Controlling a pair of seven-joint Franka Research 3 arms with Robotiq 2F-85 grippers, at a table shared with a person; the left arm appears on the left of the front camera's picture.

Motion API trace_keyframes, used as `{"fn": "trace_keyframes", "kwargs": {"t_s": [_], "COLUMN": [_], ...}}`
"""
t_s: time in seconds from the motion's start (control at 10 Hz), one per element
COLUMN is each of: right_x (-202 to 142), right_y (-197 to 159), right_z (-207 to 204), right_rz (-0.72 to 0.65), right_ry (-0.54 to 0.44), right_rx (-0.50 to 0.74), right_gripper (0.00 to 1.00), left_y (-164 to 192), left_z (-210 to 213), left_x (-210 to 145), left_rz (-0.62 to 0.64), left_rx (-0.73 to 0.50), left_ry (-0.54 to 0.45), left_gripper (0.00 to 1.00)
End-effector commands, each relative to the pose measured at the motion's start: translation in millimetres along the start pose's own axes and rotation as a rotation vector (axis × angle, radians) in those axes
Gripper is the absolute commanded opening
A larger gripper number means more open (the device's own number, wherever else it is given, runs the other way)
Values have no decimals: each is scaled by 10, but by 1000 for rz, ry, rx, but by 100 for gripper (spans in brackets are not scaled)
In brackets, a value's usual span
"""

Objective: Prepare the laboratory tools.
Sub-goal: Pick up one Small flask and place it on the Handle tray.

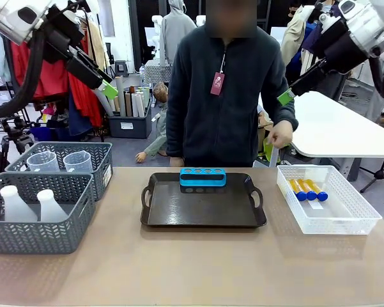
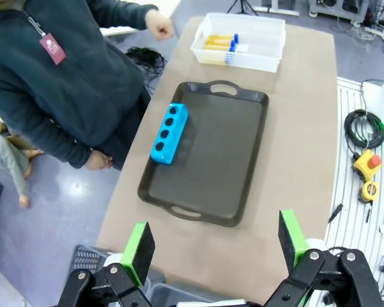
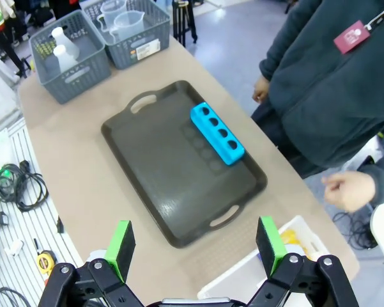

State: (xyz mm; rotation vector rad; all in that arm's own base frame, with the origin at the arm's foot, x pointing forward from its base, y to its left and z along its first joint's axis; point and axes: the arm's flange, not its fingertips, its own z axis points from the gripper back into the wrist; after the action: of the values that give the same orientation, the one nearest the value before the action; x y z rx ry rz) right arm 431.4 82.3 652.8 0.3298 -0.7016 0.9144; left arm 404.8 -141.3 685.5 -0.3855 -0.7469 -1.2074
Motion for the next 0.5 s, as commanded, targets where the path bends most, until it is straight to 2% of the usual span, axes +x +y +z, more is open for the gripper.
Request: {"fn": "trace_keyframes", "kwargs": {"t_s": [0.0, 0.4], "right_x": [-3, -3], "right_y": [-3, -3], "right_z": [15, 15], "right_rz": [-1, -1], "right_ry": [-4, -4], "right_rx": [2, 2], "right_gripper": [100, 100], "left_y": [-16, -16], "left_z": [18, 18], "left_x": [-17, -17], "left_rz": [-2, -2], "left_rx": [5, 5], "left_ry": [-1, -1], "left_gripper": [100, 100]}}
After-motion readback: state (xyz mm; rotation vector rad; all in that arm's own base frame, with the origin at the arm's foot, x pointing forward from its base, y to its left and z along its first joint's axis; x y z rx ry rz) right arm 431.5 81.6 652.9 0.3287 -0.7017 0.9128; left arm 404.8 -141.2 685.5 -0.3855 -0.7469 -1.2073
